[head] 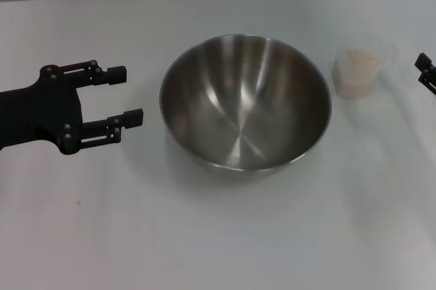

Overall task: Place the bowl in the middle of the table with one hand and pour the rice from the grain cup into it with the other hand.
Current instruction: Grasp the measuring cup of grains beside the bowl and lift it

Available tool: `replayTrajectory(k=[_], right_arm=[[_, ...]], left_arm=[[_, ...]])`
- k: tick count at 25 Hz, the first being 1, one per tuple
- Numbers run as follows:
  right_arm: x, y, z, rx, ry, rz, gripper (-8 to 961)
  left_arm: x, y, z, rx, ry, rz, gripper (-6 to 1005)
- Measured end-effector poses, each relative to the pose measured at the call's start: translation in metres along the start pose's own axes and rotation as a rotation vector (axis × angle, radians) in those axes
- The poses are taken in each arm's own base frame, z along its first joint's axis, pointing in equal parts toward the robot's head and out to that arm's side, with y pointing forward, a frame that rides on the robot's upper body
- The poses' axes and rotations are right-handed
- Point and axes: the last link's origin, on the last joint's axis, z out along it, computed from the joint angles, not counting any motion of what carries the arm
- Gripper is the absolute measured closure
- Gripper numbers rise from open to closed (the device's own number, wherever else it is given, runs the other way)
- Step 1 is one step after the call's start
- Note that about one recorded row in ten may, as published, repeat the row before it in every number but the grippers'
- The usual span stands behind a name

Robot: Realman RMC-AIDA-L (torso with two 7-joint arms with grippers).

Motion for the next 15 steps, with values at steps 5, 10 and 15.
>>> replayTrajectory(k=[5,10,15], right_arm=[[0.007,0.002,0.003,0.011,0.035,0.012,220],[0.008,0.002,0.009,0.020,0.054,0.014,220],[0.010,0.005,0.020,0.022,0.078,0.024,221]], left_arm=[[0.001,-0.002,-0.003,0.020,0.008,-0.001,304],[0.002,-0.004,-0.003,0.024,0.008,0.009,304],[0.003,-0.005,-0.002,0.025,0.008,0.015,304]])
